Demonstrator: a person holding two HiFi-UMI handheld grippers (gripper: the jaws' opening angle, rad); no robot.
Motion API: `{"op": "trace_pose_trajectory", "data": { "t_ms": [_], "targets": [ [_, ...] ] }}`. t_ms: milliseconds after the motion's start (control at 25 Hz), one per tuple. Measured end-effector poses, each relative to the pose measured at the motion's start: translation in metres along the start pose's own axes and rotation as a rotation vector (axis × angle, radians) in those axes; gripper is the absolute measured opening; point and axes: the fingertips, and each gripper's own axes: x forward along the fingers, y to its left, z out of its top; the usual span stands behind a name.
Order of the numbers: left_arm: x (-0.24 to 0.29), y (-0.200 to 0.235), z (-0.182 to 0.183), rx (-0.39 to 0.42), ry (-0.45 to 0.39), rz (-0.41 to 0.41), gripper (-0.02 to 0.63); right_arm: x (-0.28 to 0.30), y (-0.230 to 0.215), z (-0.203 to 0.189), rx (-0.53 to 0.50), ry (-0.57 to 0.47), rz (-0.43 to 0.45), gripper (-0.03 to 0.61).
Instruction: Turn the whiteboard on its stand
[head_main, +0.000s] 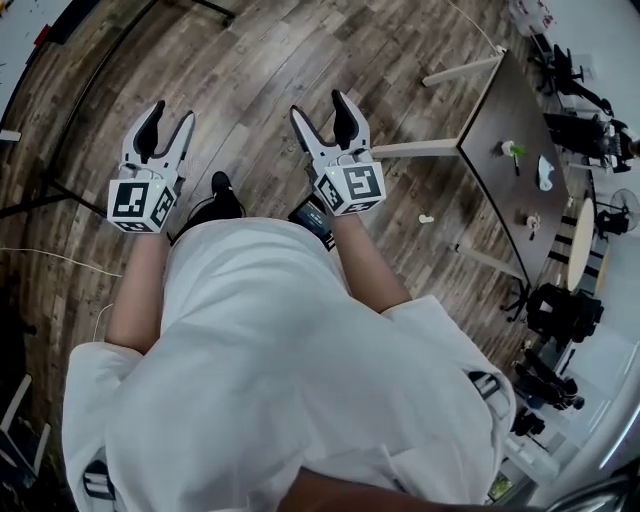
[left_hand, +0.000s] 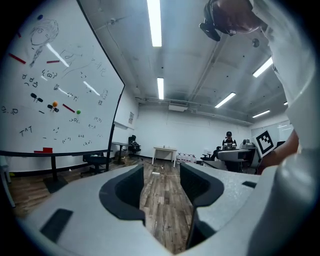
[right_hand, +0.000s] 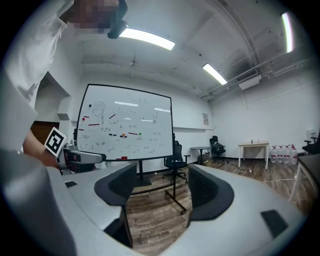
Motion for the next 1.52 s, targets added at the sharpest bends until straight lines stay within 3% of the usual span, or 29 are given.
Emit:
{"op": "trace_pose_trajectory", "data": {
  "t_ms": [440, 720, 1120, 1320, 1520],
  "targets": [
    [0.065, 0.081, 0.007, -0.031, -0.005, -0.012, 0.233, 0.108, -0.012, 0.030, -0.090, -0.035, 0.002, 0.308],
    [0.099, 0.116, -0.003, -0.057, 0.016, 0.002, 0.233, 0.149, -0.036, 0.014, -0.042, 0.008, -0.017, 0.308],
    [0.200, 0.140, 0.008, -0.041, 0.025, 0.046, 0.233, 0.218, -0.127, 0.023, -0.072, -0.033, -0.009, 0.293],
    [0.274, 0.151, 0.022, -0.013, 0.034, 0.111, 0.233, 0.276, -0.183, 0.053, -0.128, -0.079, 0.076, 0.290],
    [0.339, 0.156, 0.047, -0.017, 0.015, 0.164, 0.233, 0.327, -0.243, 0.062, -0.106, -0.062, 0.143, 0.290]
  ]
}}
